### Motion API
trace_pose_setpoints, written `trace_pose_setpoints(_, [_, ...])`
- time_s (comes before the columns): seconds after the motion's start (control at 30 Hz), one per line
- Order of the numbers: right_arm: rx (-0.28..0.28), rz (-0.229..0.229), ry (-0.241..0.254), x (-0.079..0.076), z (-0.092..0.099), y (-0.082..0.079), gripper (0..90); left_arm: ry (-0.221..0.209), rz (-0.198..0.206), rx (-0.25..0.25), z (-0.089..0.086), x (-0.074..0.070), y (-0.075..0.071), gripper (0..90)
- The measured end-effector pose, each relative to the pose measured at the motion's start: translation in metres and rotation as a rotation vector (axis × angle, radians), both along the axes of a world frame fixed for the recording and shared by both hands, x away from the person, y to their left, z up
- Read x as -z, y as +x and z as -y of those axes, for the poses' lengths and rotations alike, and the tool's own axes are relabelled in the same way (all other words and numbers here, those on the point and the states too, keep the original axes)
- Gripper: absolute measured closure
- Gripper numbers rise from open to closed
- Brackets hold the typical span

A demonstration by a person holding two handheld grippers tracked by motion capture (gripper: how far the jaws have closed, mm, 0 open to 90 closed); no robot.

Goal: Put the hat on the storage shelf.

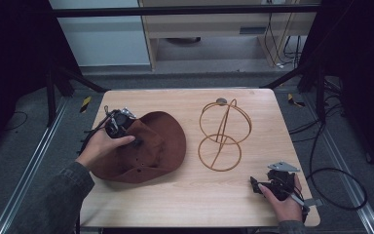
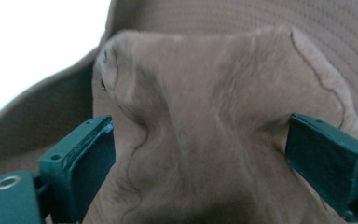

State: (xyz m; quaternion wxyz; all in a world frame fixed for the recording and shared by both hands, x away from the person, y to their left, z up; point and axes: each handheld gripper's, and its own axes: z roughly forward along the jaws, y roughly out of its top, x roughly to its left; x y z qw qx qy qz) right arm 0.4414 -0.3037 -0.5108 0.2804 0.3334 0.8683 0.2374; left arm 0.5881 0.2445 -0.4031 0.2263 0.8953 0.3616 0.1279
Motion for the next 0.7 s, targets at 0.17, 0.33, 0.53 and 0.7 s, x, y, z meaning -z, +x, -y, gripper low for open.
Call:
trace_pose_setpoints(0.17, [-0.001,-0.001,0.001,0.0000,0.0000,0.0000,0.7,-0.001,-0.018,0.003,0.0011,0.0037,0.0023,23.7])
trace_pose_setpoints(0.33, [0.000,0.000,0.000,0.0000,0.0000,0.0000,0.7,0.009,-0.023,0.006,0.0041,0.0045,0.0029,44.9])
trace_pose_setpoints(0.53, [0.000,0.000,0.000,0.0000,0.0000,0.0000,0.7,0.018,-0.033,0.004,0.0044,0.0047,0.0037,71.9])
trace_pose_setpoints(0.7, [0.000,0.000,0.000,0.0000,0.0000,0.0000,0.7,0.022,-0.026,0.009,0.0027,0.0022,0.0029,82.5])
